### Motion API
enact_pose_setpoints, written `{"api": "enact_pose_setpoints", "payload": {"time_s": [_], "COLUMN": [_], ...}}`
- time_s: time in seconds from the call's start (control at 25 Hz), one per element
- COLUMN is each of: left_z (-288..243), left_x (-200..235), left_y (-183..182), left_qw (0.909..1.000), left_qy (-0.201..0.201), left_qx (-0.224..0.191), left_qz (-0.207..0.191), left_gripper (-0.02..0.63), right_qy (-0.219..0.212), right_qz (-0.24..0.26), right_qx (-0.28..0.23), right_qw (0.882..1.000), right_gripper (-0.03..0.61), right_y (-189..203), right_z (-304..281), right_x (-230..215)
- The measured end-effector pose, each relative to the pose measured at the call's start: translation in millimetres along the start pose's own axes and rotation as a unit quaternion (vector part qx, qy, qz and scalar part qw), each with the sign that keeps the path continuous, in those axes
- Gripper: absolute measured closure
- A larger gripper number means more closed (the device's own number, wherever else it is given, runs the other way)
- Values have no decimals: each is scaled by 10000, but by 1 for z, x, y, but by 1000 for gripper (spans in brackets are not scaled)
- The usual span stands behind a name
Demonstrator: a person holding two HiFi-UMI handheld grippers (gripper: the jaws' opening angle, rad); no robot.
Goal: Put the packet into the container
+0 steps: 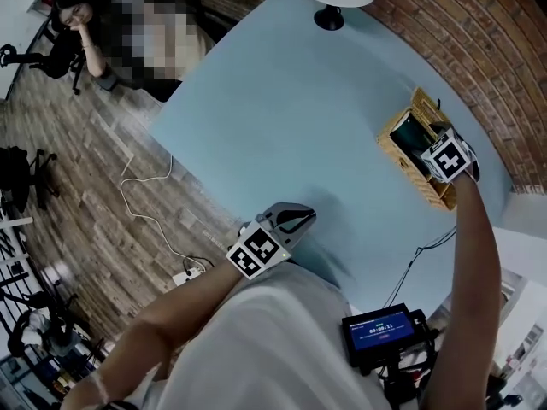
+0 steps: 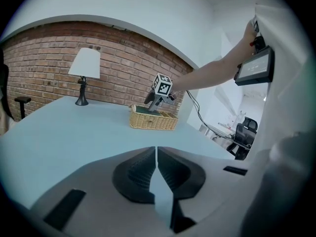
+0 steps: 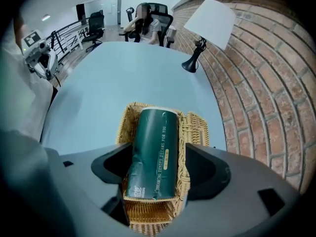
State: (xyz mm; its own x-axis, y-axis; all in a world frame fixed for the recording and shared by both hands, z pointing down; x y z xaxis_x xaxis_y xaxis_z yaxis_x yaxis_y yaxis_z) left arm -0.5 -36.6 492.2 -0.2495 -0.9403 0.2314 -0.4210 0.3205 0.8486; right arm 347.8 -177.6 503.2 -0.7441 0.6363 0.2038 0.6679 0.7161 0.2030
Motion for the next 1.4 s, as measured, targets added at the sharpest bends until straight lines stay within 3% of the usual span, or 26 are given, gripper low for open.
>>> {"api": "enact_pose_setpoints", "payload": {"time_s": [0.24, 0.32, 0.48, 0.6, 0.68, 0.84, 1.08, 1.4], "left_z": [1, 4, 10, 11, 11, 13, 23, 35], "left_x": [-9, -12, -14, -11, -6, 6, 30, 55], "left_y": [-9, -11, -16, -18, -20, -29, -40, -35], "left_qw": [9999, 9997, 9995, 9992, 9990, 9975, 9921, 9834], "left_qy": [-64, -101, -137, -86, -6, 254, 766, 1311], "left_qx": [-39, -55, -98, -106, -122, -206, -192, -86], "left_qz": [-156, -198, -285, -375, -439, -634, -976, -1251], "left_gripper": [592, 591, 592, 592, 592, 592, 592, 592], "right_qy": [363, 457, 604, 775, 866, 770, 592, 876], "right_qz": [-413, -657, -1161, -1614, -1968, -2618, -3571, -4598], "right_qx": [-785, -1032, -1578, -2045, -2358, -2957, -3572, -4196], "right_qw": [9954, 9914, 9788, 9624, 9477, 9155, 8610, 7777], "right_gripper": [244, 272, 330, 389, 456, 512, 551, 563], "right_y": [8, 14, 27, 36, 43, 52, 57, 42], "right_z": [24, 37, 62, 81, 94, 117, 143, 147], "right_x": [4, 10, 24, 39, 52, 88, 156, 253]}}
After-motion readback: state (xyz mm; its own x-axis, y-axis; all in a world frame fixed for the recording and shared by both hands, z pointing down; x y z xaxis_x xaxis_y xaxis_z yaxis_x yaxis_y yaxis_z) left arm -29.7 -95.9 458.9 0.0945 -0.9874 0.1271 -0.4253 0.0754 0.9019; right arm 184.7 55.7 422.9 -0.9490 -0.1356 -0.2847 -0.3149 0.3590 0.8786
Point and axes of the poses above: the fingertips, and each gripper's own axes: z backward along the fingers, x to its left, y out of its underside, the point moved 6 cm from there along z, backward along the fingers, and after that the axes turned 5 degrees about -z, right-handed, at the moved point
